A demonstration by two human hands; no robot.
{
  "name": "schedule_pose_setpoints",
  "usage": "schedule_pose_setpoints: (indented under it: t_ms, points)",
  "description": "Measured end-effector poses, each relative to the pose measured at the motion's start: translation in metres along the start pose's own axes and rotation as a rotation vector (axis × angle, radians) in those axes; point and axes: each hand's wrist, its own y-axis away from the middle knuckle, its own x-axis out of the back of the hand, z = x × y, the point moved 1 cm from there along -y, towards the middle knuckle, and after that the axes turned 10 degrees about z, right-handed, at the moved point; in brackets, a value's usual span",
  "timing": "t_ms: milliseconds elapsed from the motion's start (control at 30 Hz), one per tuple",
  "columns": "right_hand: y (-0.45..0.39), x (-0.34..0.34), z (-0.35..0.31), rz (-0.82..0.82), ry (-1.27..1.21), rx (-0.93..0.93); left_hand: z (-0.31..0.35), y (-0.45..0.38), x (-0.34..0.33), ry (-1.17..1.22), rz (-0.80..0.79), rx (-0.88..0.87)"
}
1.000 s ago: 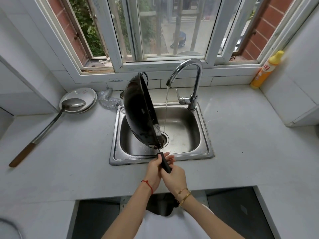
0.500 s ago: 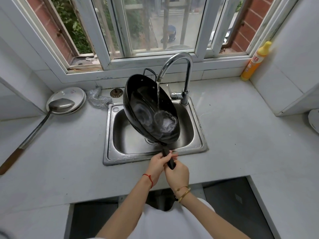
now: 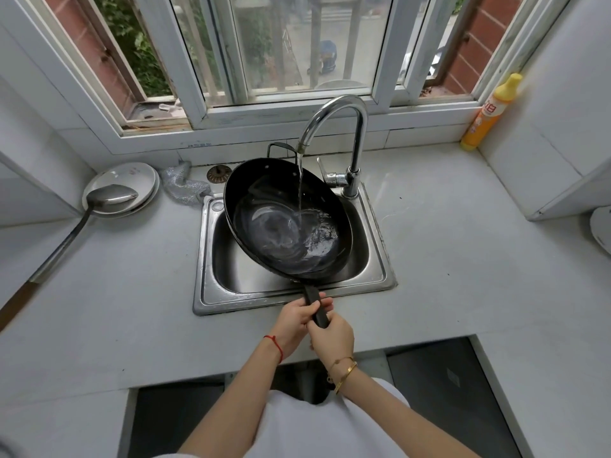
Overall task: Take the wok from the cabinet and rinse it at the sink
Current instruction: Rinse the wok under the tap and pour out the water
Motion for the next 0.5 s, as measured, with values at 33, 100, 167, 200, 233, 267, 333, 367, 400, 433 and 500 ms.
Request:
schedule_pose_setpoints:
  t_ms: [33, 100, 167, 200, 233, 267, 333, 367, 400, 433, 500]
  points:
    - [-0.001, -0.001, 0.0, -0.039, 0.004, -0.026, -0.001, -0.001, 0.002, 0.005, -0.005, 0.009]
    - [-0.005, -0.003, -0.003, -0.132, -0.038, -0.083, 0.0, -0.002, 0.006, 0.018, -0.012, 0.019]
    - [-0.007, -0.006, -0.007, -0.248, -0.147, -0.153, 0.003, 0.001, 0.009, 0.03, -0.02, 0.031]
    - [-0.007, -0.007, -0.01, -0.297, -0.191, -0.184, 0.004, 0.003, 0.011, 0.023, -0.026, 0.039]
    - [-0.006, -0.009, -0.011, -0.331, -0.215, -0.206, 0.005, 0.005, 0.013, 0.011, -0.033, 0.054]
    - [-0.005, -0.011, -0.011, -0.349, -0.221, -0.222, 0.004, 0.006, 0.016, -0.008, -0.031, 0.07]
    - [-0.003, -0.015, -0.01, -0.348, -0.219, -0.233, 0.0, 0.005, 0.022, -0.052, -0.028, 0.084]
    - [-0.003, -0.017, -0.008, -0.339, -0.217, -0.23, -0.003, 0.003, 0.024, -0.074, -0.026, 0.088]
    - [-0.003, -0.019, -0.007, -0.328, -0.209, -0.223, -0.004, 0.002, 0.025, -0.091, -0.021, 0.093]
    - [-0.003, -0.021, -0.005, -0.319, -0.194, -0.218, -0.005, 0.001, 0.025, -0.107, -0.003, 0.098]
    - [-0.002, -0.024, -0.003, -0.311, -0.161, -0.207, -0.005, 0.004, 0.022, -0.142, 0.039, 0.104]
